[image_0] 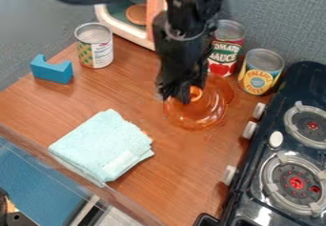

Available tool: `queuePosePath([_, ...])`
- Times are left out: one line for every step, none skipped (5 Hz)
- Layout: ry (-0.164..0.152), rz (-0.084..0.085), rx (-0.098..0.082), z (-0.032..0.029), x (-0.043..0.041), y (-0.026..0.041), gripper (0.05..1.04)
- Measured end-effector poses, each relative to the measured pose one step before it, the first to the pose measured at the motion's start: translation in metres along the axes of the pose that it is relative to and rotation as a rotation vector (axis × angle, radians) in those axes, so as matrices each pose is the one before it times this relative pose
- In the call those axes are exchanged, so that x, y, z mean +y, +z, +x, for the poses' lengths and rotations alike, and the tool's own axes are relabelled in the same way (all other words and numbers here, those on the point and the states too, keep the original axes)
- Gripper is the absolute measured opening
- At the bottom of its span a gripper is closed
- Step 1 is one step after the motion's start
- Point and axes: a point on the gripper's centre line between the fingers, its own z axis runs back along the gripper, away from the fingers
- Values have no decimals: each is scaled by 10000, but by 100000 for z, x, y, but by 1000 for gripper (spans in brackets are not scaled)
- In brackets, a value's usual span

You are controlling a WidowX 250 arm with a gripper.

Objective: Take the lid and put it on the container

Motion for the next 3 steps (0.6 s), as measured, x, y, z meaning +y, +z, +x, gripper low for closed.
queuePosePath([-52,171,-38,530,-3738,-1387,379])
queuePosePath([171,-105,-44,464,-2393,-1261,379])
queuePosePath([-39,416,-43,401,-1155,-1761,379])
